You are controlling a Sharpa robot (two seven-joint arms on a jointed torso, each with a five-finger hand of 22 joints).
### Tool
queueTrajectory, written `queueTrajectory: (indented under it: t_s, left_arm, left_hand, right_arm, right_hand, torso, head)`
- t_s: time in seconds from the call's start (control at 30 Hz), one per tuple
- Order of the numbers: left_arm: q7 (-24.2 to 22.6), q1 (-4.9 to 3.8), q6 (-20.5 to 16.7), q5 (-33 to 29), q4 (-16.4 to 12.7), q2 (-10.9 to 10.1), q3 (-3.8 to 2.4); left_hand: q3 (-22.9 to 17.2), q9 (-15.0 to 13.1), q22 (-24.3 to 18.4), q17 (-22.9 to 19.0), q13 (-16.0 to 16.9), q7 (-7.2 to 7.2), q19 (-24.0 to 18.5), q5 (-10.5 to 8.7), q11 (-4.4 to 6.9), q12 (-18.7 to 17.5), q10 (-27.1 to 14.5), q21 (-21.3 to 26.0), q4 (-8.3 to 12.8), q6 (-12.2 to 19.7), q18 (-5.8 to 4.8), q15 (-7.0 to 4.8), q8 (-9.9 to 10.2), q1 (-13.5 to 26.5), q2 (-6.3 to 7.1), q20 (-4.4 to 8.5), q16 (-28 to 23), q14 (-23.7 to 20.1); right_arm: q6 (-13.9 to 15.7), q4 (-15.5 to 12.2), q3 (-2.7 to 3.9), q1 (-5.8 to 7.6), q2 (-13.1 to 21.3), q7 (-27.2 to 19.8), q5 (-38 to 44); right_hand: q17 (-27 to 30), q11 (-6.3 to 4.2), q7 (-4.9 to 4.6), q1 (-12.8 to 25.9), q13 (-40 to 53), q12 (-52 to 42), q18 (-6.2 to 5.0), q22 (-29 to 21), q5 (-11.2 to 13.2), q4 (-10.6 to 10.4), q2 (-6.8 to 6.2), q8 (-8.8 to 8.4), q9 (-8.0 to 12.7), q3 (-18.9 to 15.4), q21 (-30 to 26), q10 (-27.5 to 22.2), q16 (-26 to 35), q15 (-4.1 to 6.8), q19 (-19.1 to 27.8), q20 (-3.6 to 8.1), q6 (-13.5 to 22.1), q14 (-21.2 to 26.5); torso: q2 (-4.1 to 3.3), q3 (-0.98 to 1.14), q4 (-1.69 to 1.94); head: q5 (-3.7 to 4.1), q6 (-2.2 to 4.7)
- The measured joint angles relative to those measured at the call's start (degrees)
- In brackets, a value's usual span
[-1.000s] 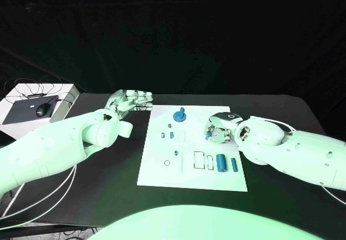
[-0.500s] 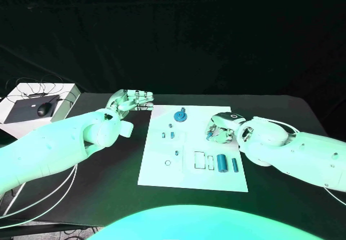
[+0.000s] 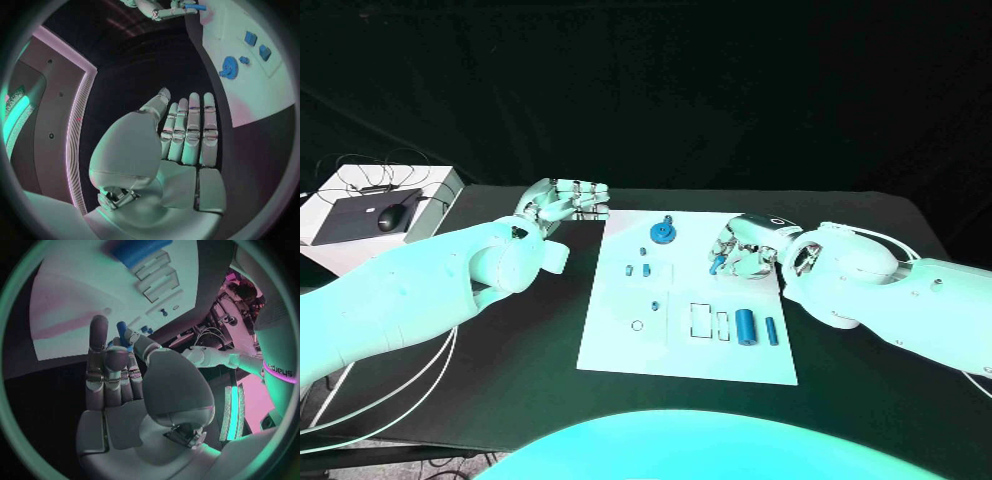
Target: Assemble the parts on the task board
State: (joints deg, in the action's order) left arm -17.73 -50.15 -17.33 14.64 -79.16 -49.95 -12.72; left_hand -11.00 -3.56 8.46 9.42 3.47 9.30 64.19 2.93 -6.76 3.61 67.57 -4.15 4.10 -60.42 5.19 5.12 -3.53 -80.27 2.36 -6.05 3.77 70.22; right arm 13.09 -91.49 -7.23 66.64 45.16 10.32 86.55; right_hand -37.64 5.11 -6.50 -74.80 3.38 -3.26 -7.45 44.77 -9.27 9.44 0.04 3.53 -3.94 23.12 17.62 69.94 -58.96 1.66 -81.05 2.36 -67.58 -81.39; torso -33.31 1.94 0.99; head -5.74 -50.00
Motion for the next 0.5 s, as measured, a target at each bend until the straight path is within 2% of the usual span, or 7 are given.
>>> queueTrajectory:
  t_s: [0.3,0.5]
  left_arm:
    - [0.0,0.00,0.0,0.0,0.2,0.2,0.00]
    - [0.0,0.00,0.0,-0.1,0.2,0.4,0.01]
  left_hand:
    - [0.0,0.0,-0.1,0.0,0.0,0.00,0.0,0.00,0.00,0.0,0.0,0.0,0.0,0.0,0.00,0.00,0.0,0.0,0.00,0.00,0.0,0.0]
    - [0.0,0.0,-0.1,0.0,0.0,0.00,0.0,0.00,0.00,0.0,0.0,0.0,0.0,0.0,0.00,0.00,0.0,0.0,0.00,0.00,0.0,0.0]
  right_arm:
    - [-0.3,-3.5,0.07,0.10,-1.2,-0.1,-1.7]
    - [-0.2,-4.6,-0.23,-1.19,-4.0,-0.5,-1.4]
  right_hand:
    - [0.0,0.10,0.01,0.0,0.0,0.2,0.17,0.2,0.1,0.0,-0.01,0.00,0.0,0.0,-0.2,0.1,0.0,0.00,0.0,-0.01,0.0,0.0]
    - [0.0,0.10,0.04,0.0,0.0,0.0,-0.30,0.3,0.3,0.0,-0.02,-0.01,0.0,0.0,-0.2,0.1,0.0,0.00,0.0,-0.02,0.0,0.0]
  torso:
    - [0.01,0.00,0.00]
    - [0.00,-0.02,0.00]
  head:
    - [-0.52,0.00]
    - [-0.82,0.00]
